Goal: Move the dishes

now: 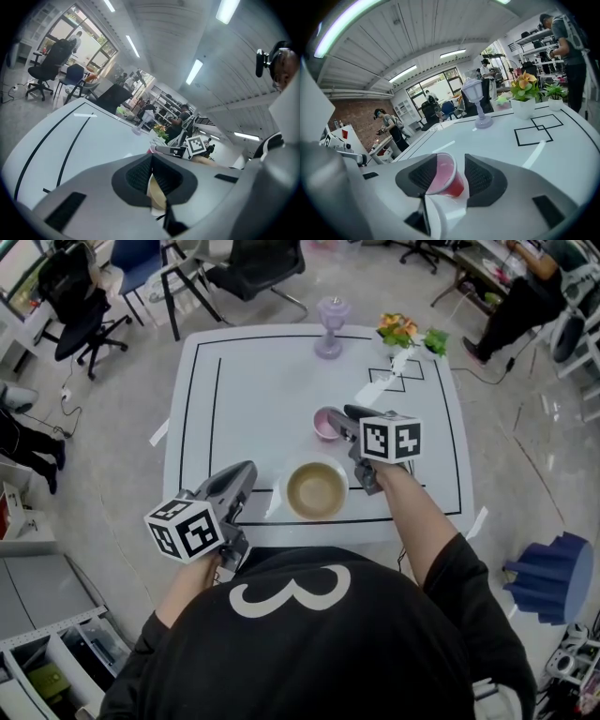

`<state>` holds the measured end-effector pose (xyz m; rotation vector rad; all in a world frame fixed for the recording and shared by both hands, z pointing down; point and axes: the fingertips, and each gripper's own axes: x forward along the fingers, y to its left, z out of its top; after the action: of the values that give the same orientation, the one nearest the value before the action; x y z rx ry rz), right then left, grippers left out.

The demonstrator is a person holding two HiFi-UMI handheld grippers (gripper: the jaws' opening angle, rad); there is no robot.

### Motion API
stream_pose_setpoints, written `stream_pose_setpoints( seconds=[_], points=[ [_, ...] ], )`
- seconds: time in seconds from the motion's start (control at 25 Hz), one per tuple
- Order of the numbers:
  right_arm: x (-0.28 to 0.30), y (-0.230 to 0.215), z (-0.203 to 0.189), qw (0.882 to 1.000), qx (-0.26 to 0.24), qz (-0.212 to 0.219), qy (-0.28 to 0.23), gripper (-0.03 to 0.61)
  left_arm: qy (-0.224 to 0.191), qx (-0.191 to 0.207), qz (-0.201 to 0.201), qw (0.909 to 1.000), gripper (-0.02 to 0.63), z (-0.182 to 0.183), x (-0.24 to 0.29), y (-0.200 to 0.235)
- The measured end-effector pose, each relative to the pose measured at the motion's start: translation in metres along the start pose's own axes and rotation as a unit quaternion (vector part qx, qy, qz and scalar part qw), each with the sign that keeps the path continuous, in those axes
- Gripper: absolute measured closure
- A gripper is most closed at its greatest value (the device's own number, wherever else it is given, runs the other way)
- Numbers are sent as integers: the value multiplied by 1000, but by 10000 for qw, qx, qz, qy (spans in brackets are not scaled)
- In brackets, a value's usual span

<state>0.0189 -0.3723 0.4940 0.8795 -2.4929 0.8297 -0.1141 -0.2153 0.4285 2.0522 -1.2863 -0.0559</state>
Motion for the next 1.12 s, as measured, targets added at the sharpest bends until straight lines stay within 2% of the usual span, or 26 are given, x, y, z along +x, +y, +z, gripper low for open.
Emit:
stream_pose_setpoints(
  seconds=[0.12,0.32,0.68,1.12],
  points=[
    [-8,8,1,9998,-65,126,-143,330,1,-7,-22,10000,611,-4,-2,-3],
    [-29,22,-2,9988,-181,361,-267,288,32,-34,-41,10000,611,-8,-5,-3],
    [-71,47,-33,9963,-495,697,-45,295,146,49,-153,9998,611,-10,2,-11],
    [-66,65,-93,9915,-559,970,658,308,270,233,-253,9990,611,-6,16,-26]
  ],
)
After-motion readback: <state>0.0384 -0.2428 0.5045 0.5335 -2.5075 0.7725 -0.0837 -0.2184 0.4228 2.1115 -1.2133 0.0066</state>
